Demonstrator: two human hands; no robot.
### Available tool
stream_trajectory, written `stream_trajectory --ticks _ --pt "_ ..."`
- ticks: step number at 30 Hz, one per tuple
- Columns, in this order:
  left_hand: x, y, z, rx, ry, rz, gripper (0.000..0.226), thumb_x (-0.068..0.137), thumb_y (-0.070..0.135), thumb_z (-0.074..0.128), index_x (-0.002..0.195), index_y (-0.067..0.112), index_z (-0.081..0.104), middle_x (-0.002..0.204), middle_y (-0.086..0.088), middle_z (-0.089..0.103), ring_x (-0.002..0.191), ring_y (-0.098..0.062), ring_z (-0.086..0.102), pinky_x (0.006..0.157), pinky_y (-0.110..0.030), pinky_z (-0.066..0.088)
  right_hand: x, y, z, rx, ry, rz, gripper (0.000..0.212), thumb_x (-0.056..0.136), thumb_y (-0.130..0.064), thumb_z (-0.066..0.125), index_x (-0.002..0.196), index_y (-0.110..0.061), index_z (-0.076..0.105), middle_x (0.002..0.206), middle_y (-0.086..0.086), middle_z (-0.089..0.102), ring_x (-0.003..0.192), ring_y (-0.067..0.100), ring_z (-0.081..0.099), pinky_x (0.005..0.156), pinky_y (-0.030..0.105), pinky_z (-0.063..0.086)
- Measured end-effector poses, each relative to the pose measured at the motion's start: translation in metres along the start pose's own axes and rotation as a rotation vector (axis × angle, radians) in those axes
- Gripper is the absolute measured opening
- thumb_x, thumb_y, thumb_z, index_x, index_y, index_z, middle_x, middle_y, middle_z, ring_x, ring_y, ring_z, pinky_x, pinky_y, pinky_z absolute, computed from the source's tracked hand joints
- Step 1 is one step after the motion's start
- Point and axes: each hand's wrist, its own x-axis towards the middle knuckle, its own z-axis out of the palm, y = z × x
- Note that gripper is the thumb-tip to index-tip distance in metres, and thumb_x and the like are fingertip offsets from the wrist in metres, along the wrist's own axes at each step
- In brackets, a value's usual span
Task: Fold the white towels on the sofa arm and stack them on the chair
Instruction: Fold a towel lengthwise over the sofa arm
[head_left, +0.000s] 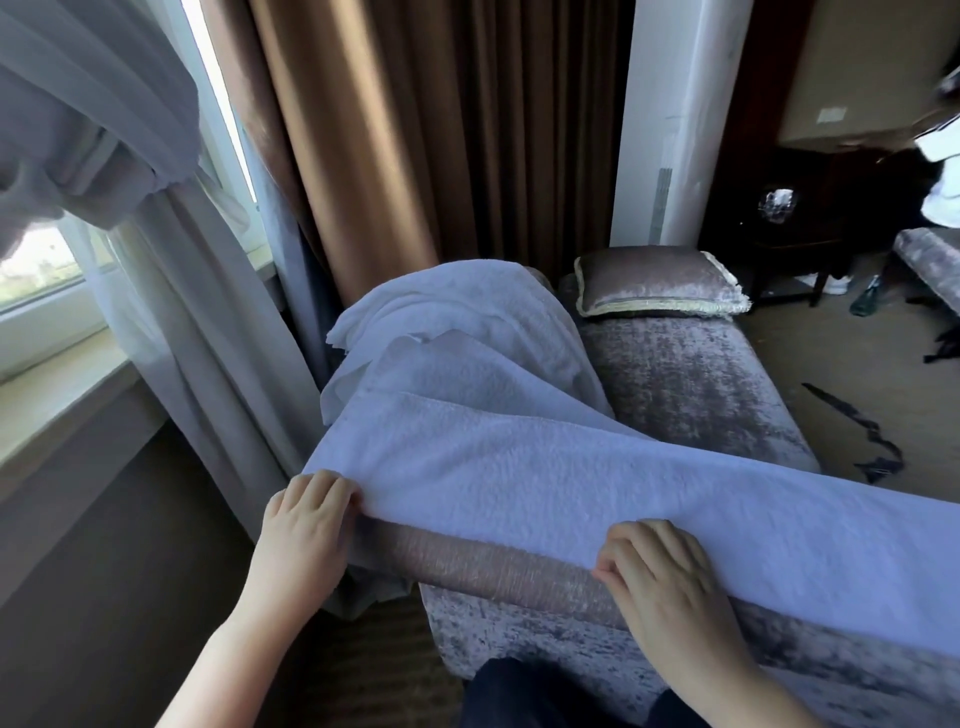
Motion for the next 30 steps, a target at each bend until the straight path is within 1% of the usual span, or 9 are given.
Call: stream_trajectory --ticks 5,10,15,19,23,25,26,28,30 --pt "0.025 0.014 -0.013 -0.077 0.008 -0.009 0.034 0.087 0.035 0.042 0.103 0.017 0.065 0.103 0.002 0.062 0.091 -0.025 0.057 0.077 -0.041 0.047 0.016 0.011 -0.005 -0.004 -0.029 0.035 0.031 0.088 -0.041 0.049 0.106 -0.020 0.063 0.100 -0.005 0.060 0.091 0.018 0.055 0.079 0.031 0.038" --pt "0.043 0.027 0.016 -0.117 -0.023 0.019 0.039 0.090 0.035 0.043 0.111 0.012 0.067 0.113 -0.003 0.064 0.099 -0.029 0.059 0.087 -0.038 0.045 0.019 0.010 0.002 -0.010 -0.070 0.046 0.021 0.087 -0.038 0.048 0.083 -0.023 0.061 0.082 -0.010 0.054 0.075 0.016 0.052 0.069 0.030 0.034" --pt "0.086 0.026 0.010 -0.169 0.026 -0.123 0.014 0.092 0.014 0.059 0.105 0.013 0.065 0.095 0.000 0.066 0.082 -0.028 0.062 0.068 -0.034 0.044 0.052 0.025 -0.015 0.122 -0.063 0.017 0.022 0.090 -0.039 0.050 0.078 -0.025 0.061 0.075 -0.014 0.055 0.070 0.010 0.051 0.066 0.025 0.032" --pt "0.153 0.029 0.004 -0.225 0.076 -0.163 0.033 0.088 0.017 0.068 0.120 0.012 0.059 0.111 -0.006 0.060 0.088 -0.029 0.061 0.069 -0.042 0.051 0.136 0.054 -0.008 0.134 0.000 0.086 0.016 0.091 -0.021 0.049 0.082 -0.019 0.061 0.076 -0.007 0.057 0.074 0.020 0.054 0.065 0.034 0.040" --pt "0.205 0.028 0.021 -0.070 -0.173 -0.149 0.028 0.093 0.020 0.063 0.120 0.019 0.064 0.124 -0.002 0.053 0.089 -0.028 0.063 0.066 -0.042 0.054 0.194 0.092 0.044 0.018 -0.568 0.266 0.027 0.096 -0.024 0.054 0.122 -0.018 0.053 0.119 0.002 0.059 0.114 0.026 0.050 0.088 0.038 0.042" --pt "0.222 0.023 0.030 -0.079 -0.251 -0.183 0.016 0.096 0.016 0.055 0.103 0.019 0.069 0.108 0.002 0.065 0.084 -0.022 0.065 0.069 -0.040 0.054 0.189 0.106 0.072 -0.062 -0.843 0.325 0.025 0.096 -0.032 0.055 0.118 -0.020 0.052 0.118 0.005 0.057 0.117 0.027 0.050 0.090 0.038 0.041" --pt "0.229 0.020 0.033 -0.152 -0.231 -0.234 0.018 0.096 0.012 0.052 0.095 0.019 0.068 0.094 0.002 0.070 0.078 -0.018 0.066 0.069 -0.037 0.054 0.181 0.111 0.081 -0.053 -0.851 0.353 0.012 0.096 -0.033 0.054 0.103 -0.023 0.055 0.109 0.006 0.058 0.113 0.027 0.053 0.085 0.035 0.041" --pt "0.243 0.017 0.035 -0.355 -0.148 -0.381 0.021 0.095 0.007 0.048 0.087 0.016 0.065 0.072 0.004 0.071 0.071 -0.012 0.067 0.062 -0.030 0.051 0.173 0.122 0.092 0.061 -0.702 0.473 0.019 0.096 -0.030 0.054 0.079 -0.023 0.050 0.093 0.004 0.057 0.097 0.027 0.058 0.071 0.030 0.037" --pt "0.251 0.015 0.038 -0.462 -0.119 -0.487 0.020 0.095 0.006 0.047 0.091 0.012 0.067 0.071 0.005 0.071 0.078 -0.013 0.066 0.061 -0.026 0.048 0.175 0.132 0.095 0.104 -0.491 0.545 0.018 0.097 -0.030 0.054 0.082 -0.020 0.055 0.088 0.006 0.058 0.088 0.026 0.056 0.064 0.031 0.033"
